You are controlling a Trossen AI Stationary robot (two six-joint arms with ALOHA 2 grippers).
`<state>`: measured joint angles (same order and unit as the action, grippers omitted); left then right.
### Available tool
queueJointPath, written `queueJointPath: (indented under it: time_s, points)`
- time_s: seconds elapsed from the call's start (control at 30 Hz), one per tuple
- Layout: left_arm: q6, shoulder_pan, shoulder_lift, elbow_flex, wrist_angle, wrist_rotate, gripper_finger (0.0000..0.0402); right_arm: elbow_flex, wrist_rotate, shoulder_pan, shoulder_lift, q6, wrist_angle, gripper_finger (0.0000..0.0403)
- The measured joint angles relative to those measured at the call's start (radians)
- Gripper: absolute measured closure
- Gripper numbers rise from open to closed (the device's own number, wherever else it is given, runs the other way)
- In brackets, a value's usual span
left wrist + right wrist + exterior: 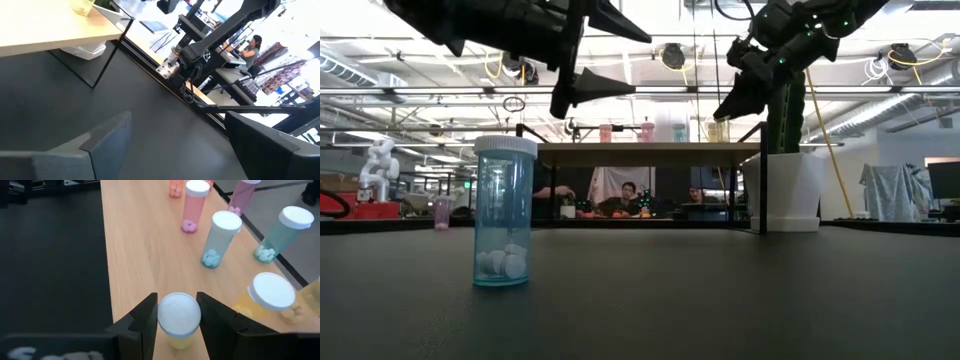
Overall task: Pick and place medicine bottles onto shelf by color
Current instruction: Put the yellow pill bottle on the shelf aligned with the other yellow pill bottles, then put the blue pill bottle on the shelf aligned with the other blue pill bottles
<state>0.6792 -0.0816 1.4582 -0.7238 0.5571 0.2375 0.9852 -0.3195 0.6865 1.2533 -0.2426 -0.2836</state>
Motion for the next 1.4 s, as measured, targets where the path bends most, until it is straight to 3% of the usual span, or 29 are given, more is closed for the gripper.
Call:
queueJointPath:
  time_s: [0.3, 0.63, 0.87, 0.97, 1.13, 1.4]
  points:
    - [0.006, 0.016, 0.0, 0.0, 0.013, 0.0, 0.0085, -0.003, 0.003, 0.0, 0.001, 0.023, -0.018, 0.0262]
    - [-0.015, 0.016, 0.0, 0.0, 0.032, -0.01, 0.008, -0.004, 0.005, 0.009, -0.03, 0.047, -0.004, 0.02]
    - [-0.004, 0.013, -0.045, 0.0, -0.006, -0.133, 0.008, -0.003, 0.03, 0.019, -0.145, 0.106, 0.008, 0.0168]
    - [-0.043, -0.016, -0.123, -0.012, -0.133, -0.155, 0.0083, -0.003, 0.035, 0.004, -0.218, 0.146, 0.019, 0.0168]
    - [-0.195, -0.107, -0.217, -0.094, -0.407, -0.148, 0.0116, -0.001, 0.049, -0.102, -0.319, 0.243, 0.046, 0.0171]
    - [-0.259, -0.28, -0.191, -0.137, -0.496, -0.146, 0.0153, 0.0, 0.327, -0.501, -0.322, 0.404, 0.052, 0.0171]
